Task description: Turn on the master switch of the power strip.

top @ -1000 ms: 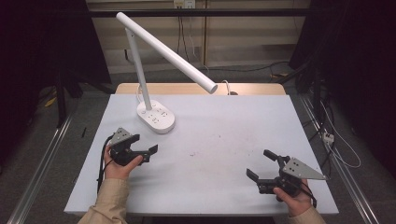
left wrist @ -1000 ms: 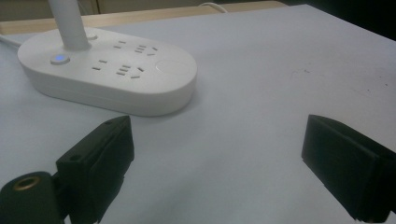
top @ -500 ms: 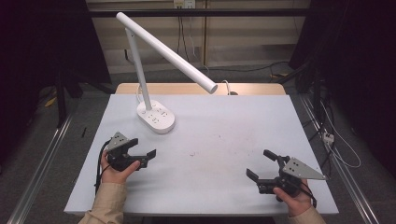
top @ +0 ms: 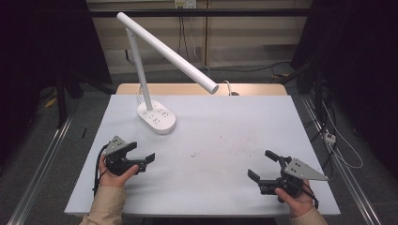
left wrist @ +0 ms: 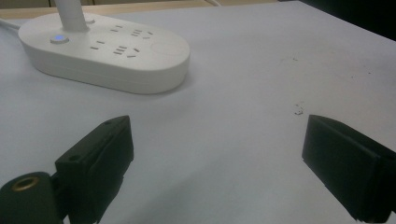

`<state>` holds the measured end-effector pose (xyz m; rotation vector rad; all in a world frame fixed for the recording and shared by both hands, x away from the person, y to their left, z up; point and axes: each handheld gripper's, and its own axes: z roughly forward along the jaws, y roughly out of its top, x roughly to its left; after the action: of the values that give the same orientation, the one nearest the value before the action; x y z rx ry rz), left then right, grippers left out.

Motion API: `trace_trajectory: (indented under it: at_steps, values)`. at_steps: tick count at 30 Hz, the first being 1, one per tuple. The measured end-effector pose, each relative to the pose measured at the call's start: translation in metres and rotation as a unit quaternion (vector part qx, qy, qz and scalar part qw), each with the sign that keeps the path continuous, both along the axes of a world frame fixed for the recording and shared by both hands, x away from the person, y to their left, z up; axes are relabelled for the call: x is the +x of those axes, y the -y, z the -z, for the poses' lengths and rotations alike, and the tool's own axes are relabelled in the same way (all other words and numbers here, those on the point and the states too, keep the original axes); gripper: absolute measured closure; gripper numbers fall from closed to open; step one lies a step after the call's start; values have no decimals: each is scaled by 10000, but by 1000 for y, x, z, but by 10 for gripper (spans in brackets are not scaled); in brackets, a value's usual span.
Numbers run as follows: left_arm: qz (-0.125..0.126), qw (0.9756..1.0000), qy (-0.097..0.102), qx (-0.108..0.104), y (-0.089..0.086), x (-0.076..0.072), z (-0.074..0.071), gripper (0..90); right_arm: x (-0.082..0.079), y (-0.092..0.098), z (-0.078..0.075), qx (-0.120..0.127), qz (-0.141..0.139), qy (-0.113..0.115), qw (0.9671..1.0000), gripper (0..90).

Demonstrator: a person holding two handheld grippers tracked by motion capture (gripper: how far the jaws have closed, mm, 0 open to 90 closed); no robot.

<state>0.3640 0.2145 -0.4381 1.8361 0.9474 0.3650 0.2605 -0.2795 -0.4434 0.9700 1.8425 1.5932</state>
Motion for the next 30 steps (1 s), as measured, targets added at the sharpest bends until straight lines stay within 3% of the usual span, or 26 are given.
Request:
trace_trajectory:
  at_steps: [30]
  values:
    - [-76, 10000, -9, 37, -9, -12, 4, 66, 0, -1, 1, -25, -39, -9, 10000, 47]
